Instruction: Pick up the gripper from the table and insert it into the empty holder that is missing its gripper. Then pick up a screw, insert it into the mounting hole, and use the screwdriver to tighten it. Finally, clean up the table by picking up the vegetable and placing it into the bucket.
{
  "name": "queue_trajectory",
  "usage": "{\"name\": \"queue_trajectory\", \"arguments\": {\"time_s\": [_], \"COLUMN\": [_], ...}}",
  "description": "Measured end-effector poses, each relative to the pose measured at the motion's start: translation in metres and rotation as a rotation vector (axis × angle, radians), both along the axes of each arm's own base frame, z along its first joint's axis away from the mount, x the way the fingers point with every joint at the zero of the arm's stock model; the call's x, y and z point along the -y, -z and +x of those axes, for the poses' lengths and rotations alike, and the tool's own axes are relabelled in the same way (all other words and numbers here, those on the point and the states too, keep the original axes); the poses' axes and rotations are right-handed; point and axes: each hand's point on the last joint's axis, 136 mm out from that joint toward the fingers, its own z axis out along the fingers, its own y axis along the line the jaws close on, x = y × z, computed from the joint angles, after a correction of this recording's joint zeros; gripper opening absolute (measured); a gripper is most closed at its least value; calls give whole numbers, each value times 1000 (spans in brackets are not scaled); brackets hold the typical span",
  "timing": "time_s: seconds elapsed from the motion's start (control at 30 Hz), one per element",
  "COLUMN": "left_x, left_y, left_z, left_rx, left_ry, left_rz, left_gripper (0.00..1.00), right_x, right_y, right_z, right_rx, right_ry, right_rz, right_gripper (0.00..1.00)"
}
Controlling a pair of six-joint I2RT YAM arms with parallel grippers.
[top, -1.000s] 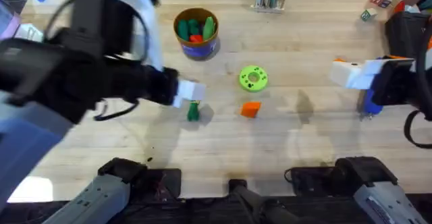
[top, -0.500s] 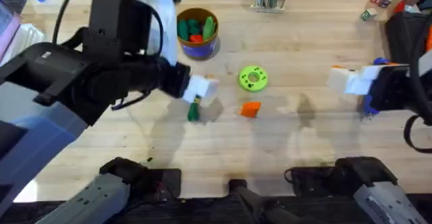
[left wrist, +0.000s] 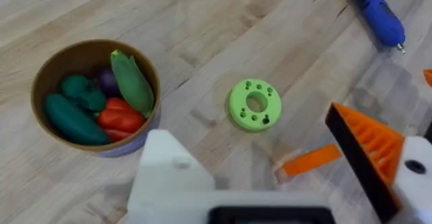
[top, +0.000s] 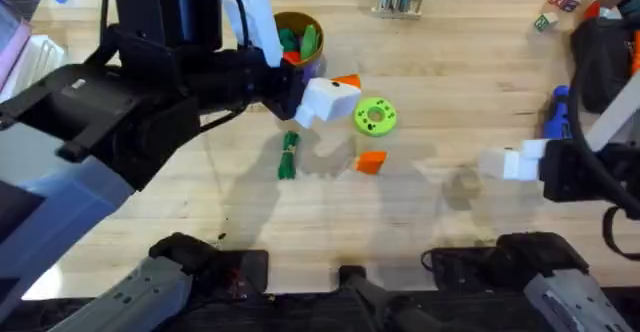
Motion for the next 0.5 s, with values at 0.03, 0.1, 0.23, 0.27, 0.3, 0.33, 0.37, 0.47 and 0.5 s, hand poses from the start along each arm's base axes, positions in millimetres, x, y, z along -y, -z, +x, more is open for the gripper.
{"name": "queue_trajectory", "arguments": {"time_s": [0.03, 0.1, 0.23, 0.27, 0.3, 0.33, 0.37, 0.47, 0.5], "left_x": [0, 1, 3, 3, 4, 4, 4, 1, -1], "left_y": [0, -2, -7, -9, -12, -14, -16, -28, -35], "left_z": [0, 0, 3, 4, 5, 6, 7, 7, 6], "left_rx": [0, 7, 31, 43, 58, 73, 90, 158, 182], "left_ry": [3, 7, 9, 10, 12, 16, 19, 15, 10], "left_rz": [-2, -8, -17, -19, -21, -20, -18, -12, -13], "left_gripper": [988, 988, 988, 987, 987, 988, 988, 987, 987], "right_x": [0, 0, 0, 0, 0, 0, 0, 0, 0], "right_y": [1, 1, 1, 1, 1, 1, 1, 1, 1], "right_z": [-1, -1, -1, -1, -1, -1, -1, -1, -1], "right_rx": [-7, -6, -5, -6, -6, -5, -5, -6, -5], "right_ry": [0, 0, 0, 0, 0, 0, 0, 0, 0], "right_rz": [0, 0, 0, 0, 0, 0, 0, 0, 0], "right_gripper": [992, 992, 992, 992, 992, 992, 992, 992, 992]}}
